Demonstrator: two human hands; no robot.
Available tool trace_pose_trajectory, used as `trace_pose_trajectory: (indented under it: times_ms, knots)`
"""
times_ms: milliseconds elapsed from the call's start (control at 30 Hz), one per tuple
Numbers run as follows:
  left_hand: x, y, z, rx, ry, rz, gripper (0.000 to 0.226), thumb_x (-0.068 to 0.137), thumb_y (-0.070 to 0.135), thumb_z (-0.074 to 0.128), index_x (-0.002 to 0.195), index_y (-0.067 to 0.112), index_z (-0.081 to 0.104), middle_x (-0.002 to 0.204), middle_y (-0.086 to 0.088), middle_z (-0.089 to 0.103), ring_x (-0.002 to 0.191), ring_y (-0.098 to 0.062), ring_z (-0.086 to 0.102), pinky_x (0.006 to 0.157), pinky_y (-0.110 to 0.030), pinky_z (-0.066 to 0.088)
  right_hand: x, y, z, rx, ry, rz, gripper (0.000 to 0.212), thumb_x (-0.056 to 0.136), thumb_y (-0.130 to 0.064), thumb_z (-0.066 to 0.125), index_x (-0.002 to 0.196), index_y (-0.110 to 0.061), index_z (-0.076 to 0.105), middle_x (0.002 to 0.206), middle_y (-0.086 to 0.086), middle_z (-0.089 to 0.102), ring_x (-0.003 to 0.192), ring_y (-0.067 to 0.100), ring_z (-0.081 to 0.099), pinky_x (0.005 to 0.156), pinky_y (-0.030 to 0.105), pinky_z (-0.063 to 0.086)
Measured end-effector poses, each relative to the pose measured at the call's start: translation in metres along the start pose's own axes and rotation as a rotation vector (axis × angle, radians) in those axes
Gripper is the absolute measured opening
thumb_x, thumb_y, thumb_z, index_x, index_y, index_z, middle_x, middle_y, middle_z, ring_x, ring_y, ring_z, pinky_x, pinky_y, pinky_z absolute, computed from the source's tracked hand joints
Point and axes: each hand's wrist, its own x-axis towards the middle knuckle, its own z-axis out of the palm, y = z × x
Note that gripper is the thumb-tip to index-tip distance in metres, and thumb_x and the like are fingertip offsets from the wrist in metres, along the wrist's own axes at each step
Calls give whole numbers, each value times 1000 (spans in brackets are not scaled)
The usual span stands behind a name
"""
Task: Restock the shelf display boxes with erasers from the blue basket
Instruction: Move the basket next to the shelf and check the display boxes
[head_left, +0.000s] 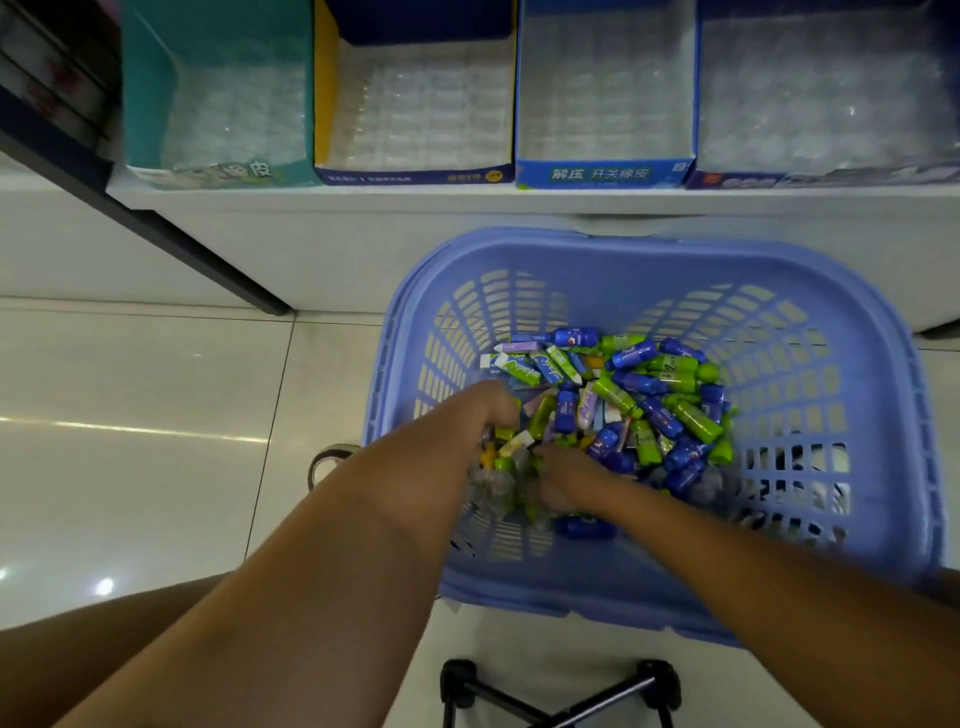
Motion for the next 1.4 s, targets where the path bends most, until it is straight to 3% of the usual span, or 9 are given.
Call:
trace_pose_trajectory:
  times_ms: [200, 333, 467, 600, 767, 867, 1033, 1233, 1400]
  knots:
    - [11, 1, -11, -330, -105, 71, 19, 98, 16, 47, 98, 2, 60, 116, -18, 64, 82, -23, 60, 65, -28, 46, -4, 8, 8, 890, -143, 40, 31, 93, -5, 46, 117, -23, 51, 59, 0, 54, 44, 9, 45, 43, 20, 36]
    - [-9, 11, -22, -211, 68, 124, 24, 96, 12, 44, 110, 2, 61, 117, -21, 58, 105, -30, 58, 74, -31, 46, 0, 2, 11, 1173, -341, -22, 14, 95, -8, 45, 92, -16, 56, 78, 5, 58, 75, 18, 56, 71, 31, 53]
    - [-47, 2, -10, 220, 142, 55, 37, 91, 2, 49, 128, -3, 51, 126, -20, 57, 118, -31, 56, 84, -36, 48, 5, -6, 18, 1025, -275, -22, 28, 96, -6, 39, 70, -13, 46, 64, 5, 46, 62, 17, 45, 68, 31, 45]
    - [-78, 5, 28, 490, 59, 86, 44, 93, 12, 52, 135, 1, 45, 136, -16, 51, 121, -30, 53, 97, -38, 44, 11, -17, 5, 1098, -310, -27, 22, 98, -1, 35, 97, -2, 57, 91, 18, 55, 81, 27, 54, 69, 23, 46]
    - [-94, 1, 60, 742, 53, 343, 38, 94, 15, 49, 130, 5, 51, 139, -16, 46, 125, -31, 47, 90, -38, 44, 29, -22, -14, 642, -177, -87, 23, 92, 10, 35, 88, 6, 57, 87, 28, 55, 74, 27, 53, 64, 34, 38]
    - [-80, -15, 59, 752, 28, 288, 49, 93, 17, 52, 140, 10, 40, 151, -14, 28, 136, -30, 32, 104, -43, 37, 43, -17, -15, 366, -103, -225, 31, 90, 12, 43, 119, 11, 53, 122, 32, 55, 104, 31, 55, 81, 38, 45]
    - [-64, -30, 39, 868, 36, 194, 58, 98, 26, 42, 151, 21, 17, 160, -3, 7, 147, -19, 6, 119, -41, 10, 45, -4, 8, -152, 170, -515, 37, 89, -21, 54, 125, -14, 53, 128, 9, 55, 119, 28, 51, 100, 39, 40]
    - [-65, -33, 26, 951, -24, 91, 51, 102, 30, 33, 149, 12, 23, 157, -17, 17, 145, -32, 12, 119, -39, 15, 53, -1, 15, -443, 277, -536, 48, 83, -41, 59, 128, -27, 49, 136, 2, 43, 130, 26, 33, 108, 41, 25]
    - [-62, -29, 28, 880, 63, 123, 49, 101, 18, 33, 146, 1, 24, 143, -18, 39, 130, -31, 37, 108, -37, 28, 59, -13, 15, -328, 261, -455, 46, 80, -30, 66, 120, -14, 52, 118, 10, 59, 113, 30, 52, 94, 36, 38]
